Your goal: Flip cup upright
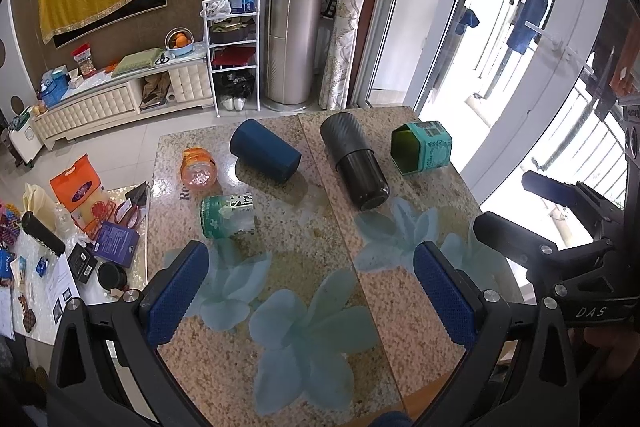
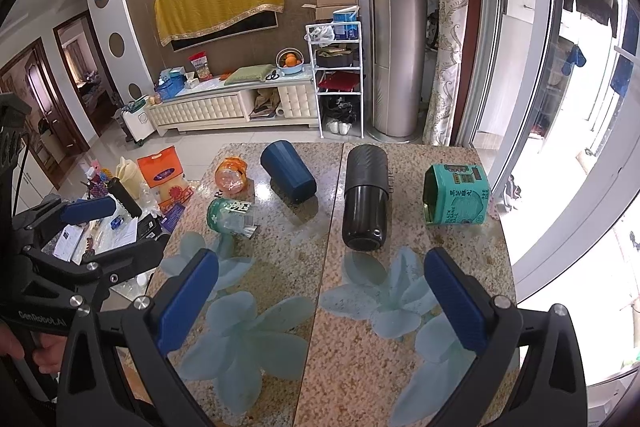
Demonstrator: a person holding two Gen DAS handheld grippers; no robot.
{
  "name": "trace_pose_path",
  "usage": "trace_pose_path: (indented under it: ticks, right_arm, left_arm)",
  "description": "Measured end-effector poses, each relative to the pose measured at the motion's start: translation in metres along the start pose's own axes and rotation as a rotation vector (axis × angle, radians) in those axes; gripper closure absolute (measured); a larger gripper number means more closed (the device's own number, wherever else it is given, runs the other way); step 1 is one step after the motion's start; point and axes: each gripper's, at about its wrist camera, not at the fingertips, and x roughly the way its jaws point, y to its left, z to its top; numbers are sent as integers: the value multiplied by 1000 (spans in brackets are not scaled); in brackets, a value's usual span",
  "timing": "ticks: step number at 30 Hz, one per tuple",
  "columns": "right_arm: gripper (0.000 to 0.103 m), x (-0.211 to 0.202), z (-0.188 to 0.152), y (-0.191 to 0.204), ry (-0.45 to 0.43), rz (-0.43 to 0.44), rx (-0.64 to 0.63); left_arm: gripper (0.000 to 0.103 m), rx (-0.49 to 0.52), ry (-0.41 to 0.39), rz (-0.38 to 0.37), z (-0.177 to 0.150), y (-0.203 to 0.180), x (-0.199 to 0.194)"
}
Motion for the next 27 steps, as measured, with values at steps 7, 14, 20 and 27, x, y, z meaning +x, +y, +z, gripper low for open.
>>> trace_pose_path:
  ticks: [7, 14, 20, 27]
  right_arm:
    - [0, 2, 2, 4, 12, -4, 3]
    - [0, 13, 9, -6, 44, 3, 29]
    - [0, 28, 30, -24, 74, 30, 68]
    - [0, 61, 74, -47, 115, 76, 101]
  left_arm:
    - [0, 12, 8, -2, -1, 1, 0]
    - [0, 14, 41, -9, 8, -1, 13]
    - [0, -2, 73, -5, 25, -2, 40]
    - [0, -53, 158, -5, 53, -8, 99]
